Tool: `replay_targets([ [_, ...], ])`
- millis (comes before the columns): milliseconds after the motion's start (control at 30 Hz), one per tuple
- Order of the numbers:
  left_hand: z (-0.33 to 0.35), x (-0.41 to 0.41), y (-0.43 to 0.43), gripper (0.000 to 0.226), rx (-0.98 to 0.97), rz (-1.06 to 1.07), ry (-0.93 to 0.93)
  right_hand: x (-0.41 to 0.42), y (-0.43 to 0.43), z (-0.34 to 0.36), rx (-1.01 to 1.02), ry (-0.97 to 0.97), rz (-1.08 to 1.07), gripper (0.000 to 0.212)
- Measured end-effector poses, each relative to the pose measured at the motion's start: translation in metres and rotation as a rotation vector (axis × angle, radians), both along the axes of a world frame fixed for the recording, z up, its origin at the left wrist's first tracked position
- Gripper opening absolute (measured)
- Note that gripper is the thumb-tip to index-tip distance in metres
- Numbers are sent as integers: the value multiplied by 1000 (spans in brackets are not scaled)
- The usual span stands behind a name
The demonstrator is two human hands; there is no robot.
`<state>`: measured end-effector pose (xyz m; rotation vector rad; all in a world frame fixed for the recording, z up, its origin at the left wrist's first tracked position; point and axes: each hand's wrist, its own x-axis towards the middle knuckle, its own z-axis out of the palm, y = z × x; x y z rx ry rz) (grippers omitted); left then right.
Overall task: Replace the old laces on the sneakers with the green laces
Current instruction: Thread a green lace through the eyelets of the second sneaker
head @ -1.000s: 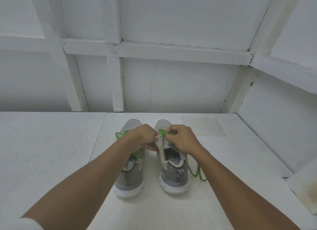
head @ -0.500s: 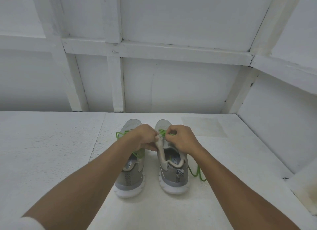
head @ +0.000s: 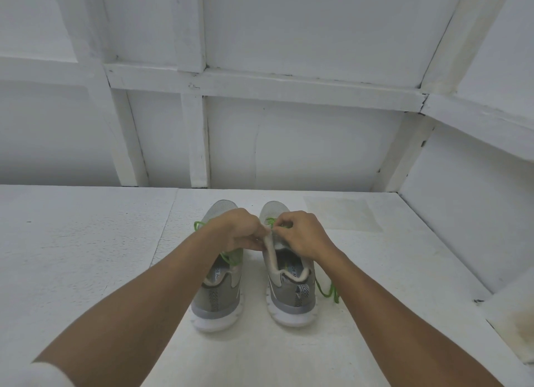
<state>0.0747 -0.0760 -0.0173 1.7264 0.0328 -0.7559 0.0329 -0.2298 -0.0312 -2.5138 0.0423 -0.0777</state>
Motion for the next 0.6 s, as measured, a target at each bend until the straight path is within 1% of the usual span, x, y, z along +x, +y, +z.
replay_targets([
  [133, 1, 3, 1, 18, -14, -3, 3, 3, 3, -3, -24, -23, -22, 15],
  [233, -3, 4, -3, 16, 98, -11, -75, 4, 3, -6, -81, -22, -40, 17],
  [333, -6, 9, -7, 23, 225, 11, -198, 0, 3, -6, -124, -29, -39, 16],
  [367, -5, 11, -6, 22, 241, 43, -232, -3, 1, -6, -127, -36, -39, 17],
  [433, 6, 18, 5, 9, 252, 83, -329, -13, -5, -5, -95, -34, -62, 28],
  [467, 15, 22, 14, 17, 213, 146, -362, -20, -10, -5, -72, -40, -91, 35],
  [500, 25, 29, 24, 25, 114, 261, -380, -28, -15, -6, -52, -55, -127, 40],
  [533, 38, 36, 36, 28, -111, 434, -344, -36, -20, -8, -34, -80, -164, 43],
  [600, 66, 50, 63, 26, -740, 774, -167, -51, -29, -13, 25, -122, -238, 44],
])
